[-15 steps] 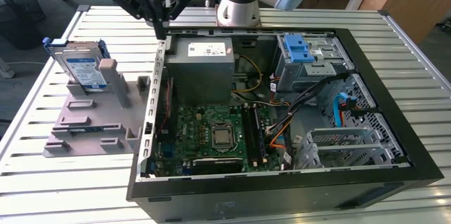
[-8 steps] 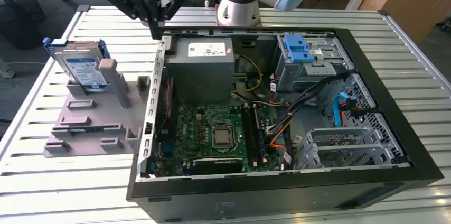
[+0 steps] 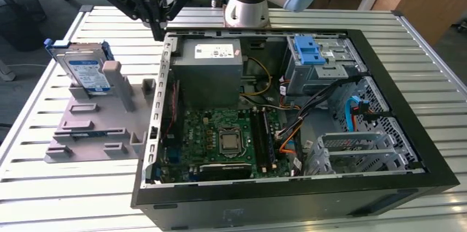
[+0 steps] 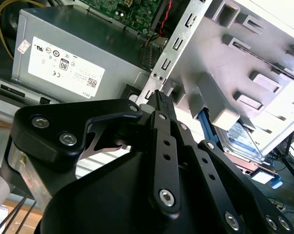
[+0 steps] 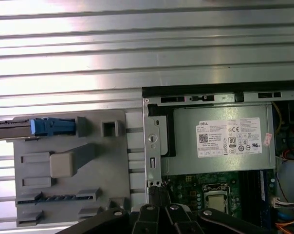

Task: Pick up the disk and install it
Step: 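Reach for the disk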

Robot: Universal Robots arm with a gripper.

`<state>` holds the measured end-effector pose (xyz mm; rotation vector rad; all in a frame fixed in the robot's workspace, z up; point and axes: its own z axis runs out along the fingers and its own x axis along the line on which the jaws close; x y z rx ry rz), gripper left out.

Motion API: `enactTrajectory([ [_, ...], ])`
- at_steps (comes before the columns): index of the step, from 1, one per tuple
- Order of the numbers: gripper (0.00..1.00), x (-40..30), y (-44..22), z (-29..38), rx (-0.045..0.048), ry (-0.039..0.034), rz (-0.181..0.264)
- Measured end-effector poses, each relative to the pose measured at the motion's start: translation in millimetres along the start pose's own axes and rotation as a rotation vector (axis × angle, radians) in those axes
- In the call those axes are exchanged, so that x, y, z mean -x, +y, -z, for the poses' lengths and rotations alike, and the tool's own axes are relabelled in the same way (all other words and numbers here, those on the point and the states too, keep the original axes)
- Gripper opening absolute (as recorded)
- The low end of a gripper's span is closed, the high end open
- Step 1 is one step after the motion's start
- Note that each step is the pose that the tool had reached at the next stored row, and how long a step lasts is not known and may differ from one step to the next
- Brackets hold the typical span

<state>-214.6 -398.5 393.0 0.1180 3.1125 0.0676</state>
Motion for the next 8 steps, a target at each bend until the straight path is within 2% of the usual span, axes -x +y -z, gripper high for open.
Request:
enactTrajectory([
  [8, 0.11, -2.0, -0.2, 0.1, 0.0000, 0.0000, 0.000],
])
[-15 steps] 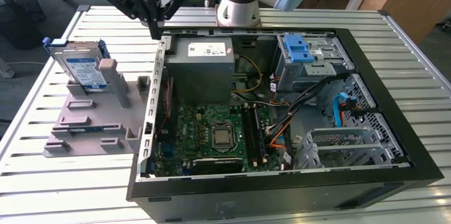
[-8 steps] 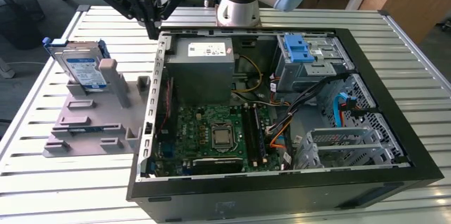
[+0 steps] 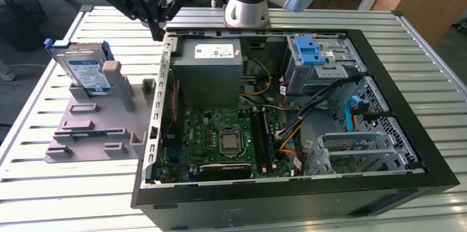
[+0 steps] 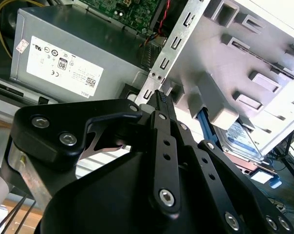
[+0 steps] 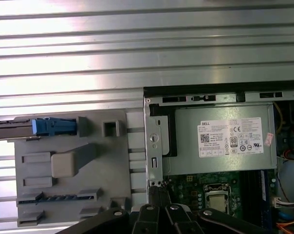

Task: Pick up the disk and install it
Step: 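Reach for the disk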

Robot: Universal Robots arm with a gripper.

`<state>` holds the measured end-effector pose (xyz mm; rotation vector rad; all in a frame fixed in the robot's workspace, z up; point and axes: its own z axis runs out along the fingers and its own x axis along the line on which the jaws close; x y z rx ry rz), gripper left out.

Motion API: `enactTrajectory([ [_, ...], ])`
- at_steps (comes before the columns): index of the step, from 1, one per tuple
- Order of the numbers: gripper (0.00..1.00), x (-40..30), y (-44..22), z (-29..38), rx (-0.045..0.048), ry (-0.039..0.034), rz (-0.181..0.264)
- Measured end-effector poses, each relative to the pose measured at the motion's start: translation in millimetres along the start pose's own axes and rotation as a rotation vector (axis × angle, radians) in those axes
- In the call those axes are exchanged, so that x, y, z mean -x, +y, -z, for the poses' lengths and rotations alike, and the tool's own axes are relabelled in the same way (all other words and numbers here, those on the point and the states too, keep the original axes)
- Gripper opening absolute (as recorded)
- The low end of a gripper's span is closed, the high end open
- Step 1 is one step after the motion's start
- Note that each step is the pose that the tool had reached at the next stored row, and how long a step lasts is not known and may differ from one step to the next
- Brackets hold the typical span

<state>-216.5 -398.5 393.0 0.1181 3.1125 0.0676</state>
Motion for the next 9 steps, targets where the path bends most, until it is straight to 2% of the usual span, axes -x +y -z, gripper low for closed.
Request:
enactTrajectory([
  [9, 0.11, -5.5, -0.4, 0.1, 0.0000, 0.0000, 0.000],
])
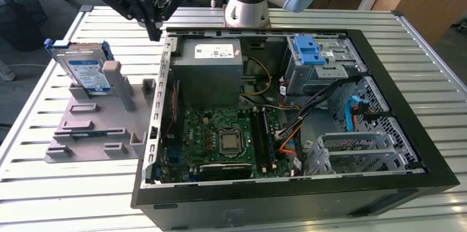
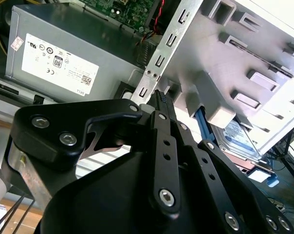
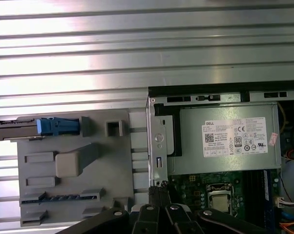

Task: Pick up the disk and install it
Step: 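Reach for the disk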

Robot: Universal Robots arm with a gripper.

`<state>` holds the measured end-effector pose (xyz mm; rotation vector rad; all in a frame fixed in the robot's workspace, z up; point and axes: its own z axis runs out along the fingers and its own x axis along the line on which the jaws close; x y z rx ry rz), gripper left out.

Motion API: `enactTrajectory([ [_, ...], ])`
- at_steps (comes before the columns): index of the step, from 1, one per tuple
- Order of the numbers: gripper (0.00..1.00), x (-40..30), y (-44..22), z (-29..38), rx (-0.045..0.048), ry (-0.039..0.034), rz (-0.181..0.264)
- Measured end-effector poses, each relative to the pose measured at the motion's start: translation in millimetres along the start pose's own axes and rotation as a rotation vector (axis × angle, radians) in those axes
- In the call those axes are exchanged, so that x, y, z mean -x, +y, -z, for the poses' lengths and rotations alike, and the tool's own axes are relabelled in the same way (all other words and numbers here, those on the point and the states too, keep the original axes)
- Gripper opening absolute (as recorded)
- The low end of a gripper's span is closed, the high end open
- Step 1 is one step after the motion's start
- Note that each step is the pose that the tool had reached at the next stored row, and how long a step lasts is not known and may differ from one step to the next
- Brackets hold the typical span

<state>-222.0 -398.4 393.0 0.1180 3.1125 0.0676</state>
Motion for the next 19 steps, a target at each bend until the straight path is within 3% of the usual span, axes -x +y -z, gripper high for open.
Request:
enactTrajectory([
  [19, 0.11, -8.0, -0.4, 0.2, 0.0000, 0.0000, 0.000],
])
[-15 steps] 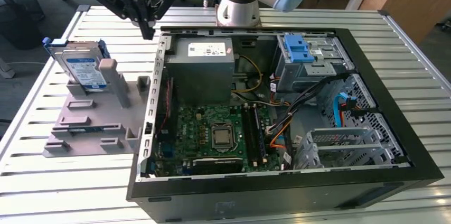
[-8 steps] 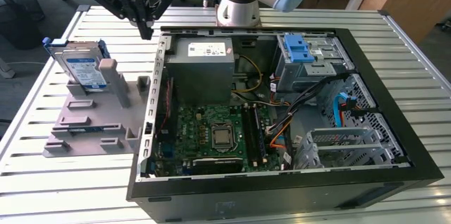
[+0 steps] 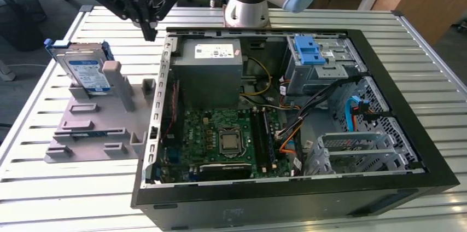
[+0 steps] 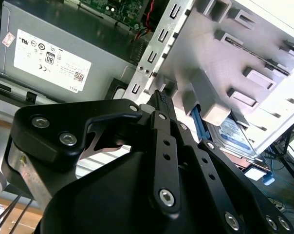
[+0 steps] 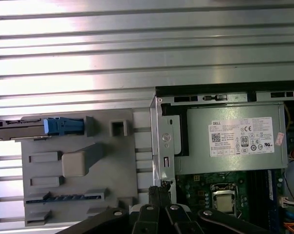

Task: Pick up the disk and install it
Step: 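Reach for the disk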

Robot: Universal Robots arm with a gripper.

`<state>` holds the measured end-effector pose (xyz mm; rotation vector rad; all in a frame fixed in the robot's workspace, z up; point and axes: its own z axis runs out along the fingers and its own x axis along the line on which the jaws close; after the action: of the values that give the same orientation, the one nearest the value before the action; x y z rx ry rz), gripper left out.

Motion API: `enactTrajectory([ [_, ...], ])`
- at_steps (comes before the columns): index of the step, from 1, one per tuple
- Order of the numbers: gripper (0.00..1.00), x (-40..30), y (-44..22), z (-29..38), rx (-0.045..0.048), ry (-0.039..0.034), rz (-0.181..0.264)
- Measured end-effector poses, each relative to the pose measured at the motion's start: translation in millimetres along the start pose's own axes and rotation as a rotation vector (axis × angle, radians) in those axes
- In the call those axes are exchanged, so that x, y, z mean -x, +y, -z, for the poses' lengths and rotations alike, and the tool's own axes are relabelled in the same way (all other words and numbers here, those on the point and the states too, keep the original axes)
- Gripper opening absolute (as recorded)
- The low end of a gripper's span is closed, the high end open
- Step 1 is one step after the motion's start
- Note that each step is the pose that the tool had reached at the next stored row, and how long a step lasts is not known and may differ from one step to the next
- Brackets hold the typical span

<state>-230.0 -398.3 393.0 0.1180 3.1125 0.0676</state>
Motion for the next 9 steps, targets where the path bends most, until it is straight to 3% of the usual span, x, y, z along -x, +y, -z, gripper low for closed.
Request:
enactTrajectory([
  [9, 0.11, -4.4, -0.3, 0.0, 0.0000, -0.0001, 0.000],
])
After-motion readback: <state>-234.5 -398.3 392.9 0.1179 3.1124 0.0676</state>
